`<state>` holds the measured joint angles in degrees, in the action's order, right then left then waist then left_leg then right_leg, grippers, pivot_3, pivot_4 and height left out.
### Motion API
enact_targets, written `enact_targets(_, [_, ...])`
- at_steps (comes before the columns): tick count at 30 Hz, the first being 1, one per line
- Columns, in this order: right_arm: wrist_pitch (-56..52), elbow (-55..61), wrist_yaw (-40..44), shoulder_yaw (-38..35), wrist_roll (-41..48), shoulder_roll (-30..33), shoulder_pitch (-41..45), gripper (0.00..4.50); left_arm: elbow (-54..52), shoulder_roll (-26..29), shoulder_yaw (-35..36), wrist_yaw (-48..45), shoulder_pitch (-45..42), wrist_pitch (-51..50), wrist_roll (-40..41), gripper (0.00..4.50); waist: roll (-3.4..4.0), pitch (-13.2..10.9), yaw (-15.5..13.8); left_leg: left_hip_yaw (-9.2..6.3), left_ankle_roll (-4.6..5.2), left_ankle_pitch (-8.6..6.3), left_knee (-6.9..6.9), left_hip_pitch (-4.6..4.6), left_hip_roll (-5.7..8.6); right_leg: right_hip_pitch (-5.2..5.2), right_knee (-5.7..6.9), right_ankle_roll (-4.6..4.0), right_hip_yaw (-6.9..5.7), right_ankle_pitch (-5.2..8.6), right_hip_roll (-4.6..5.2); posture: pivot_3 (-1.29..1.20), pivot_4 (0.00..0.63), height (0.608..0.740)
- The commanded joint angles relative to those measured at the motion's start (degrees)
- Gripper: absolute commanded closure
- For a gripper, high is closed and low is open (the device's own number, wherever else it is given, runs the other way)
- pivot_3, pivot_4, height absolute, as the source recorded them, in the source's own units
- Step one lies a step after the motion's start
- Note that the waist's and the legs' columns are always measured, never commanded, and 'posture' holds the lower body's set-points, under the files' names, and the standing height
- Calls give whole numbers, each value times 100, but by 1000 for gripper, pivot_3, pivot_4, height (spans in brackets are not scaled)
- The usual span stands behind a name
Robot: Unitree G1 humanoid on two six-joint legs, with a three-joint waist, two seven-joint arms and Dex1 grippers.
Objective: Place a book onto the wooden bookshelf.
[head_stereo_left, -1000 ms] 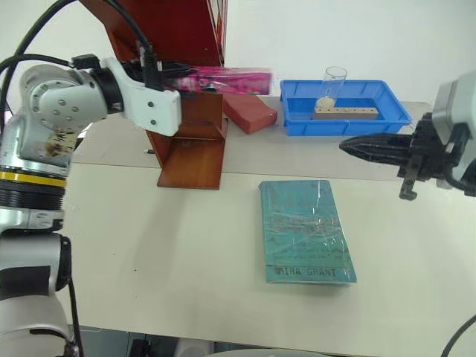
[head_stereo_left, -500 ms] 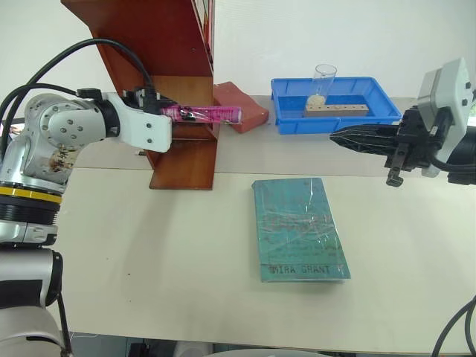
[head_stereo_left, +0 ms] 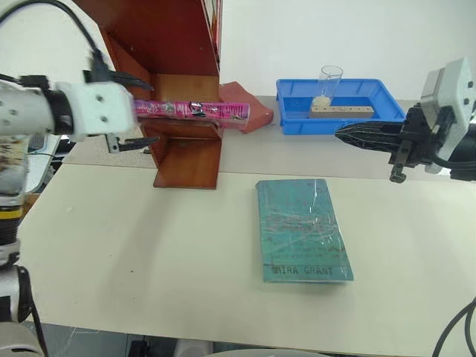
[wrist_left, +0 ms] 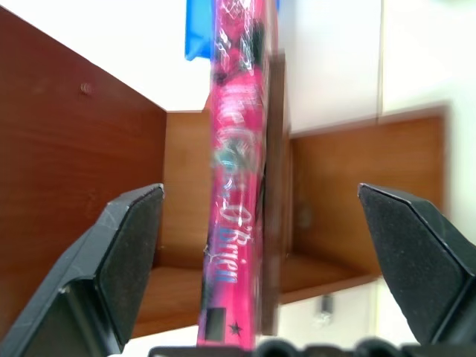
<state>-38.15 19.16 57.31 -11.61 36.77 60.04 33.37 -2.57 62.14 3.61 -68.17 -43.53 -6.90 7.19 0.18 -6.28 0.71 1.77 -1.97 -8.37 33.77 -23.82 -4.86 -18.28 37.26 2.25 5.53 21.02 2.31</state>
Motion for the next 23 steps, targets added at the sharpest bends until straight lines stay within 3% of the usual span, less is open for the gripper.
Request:
enact_targets(1, [420, -239, 318, -4, -291, 246, 135, 4500, -529, 387, 983, -200, 419, -1660, 1086, 54, 3, -3, 17, 0, 0, 0, -3, 3, 0, -1, -1, 2, 0, 2, 0, 0, 150, 673])
enact_targets(6, [1018, -785, 1020, 157, -802, 722, -84, 4500, -1392, 576, 2226, -600, 2375, -2793, 1820, 54, 3, -24, 32, 15, 10, -8, -6, 37, -3, 7, 1, 9, 0, 18, 9, 0, 150, 673])
enact_targets(12, [1740, -1155, 1590, 305, -1433, 1101, -720, 4500, -1577, 257, 2599, -262, 3541, -2871, 1810, 54, -30, -31, -35, 25, 10, -8, 0, 50, -5, 5, 24, -6, -2, 25, 18, 0, 150, 673])
enact_targets(16, [1903, -1188, 1614, 259, -1560, 1075, -930, 4500, -1490, 216, 2521, -139, 3863, -2571, 1673, 54, -34, -37, -15, 35, 9, -9, -3, 50, -5, 0, 25, -27, 2, 15, 23, 0, 150, 673])
enact_targets(23, [1809, -1070, 1580, 183, -1531, 1069, -979, 4500, -1419, 174, 2306, 9, 3701, -2528, 1883, 54, -35, -44, 0, 36, 9, -9, -7, 54, -6, 0, 26, -30, 2, 17, 24, 0, 150, 673])
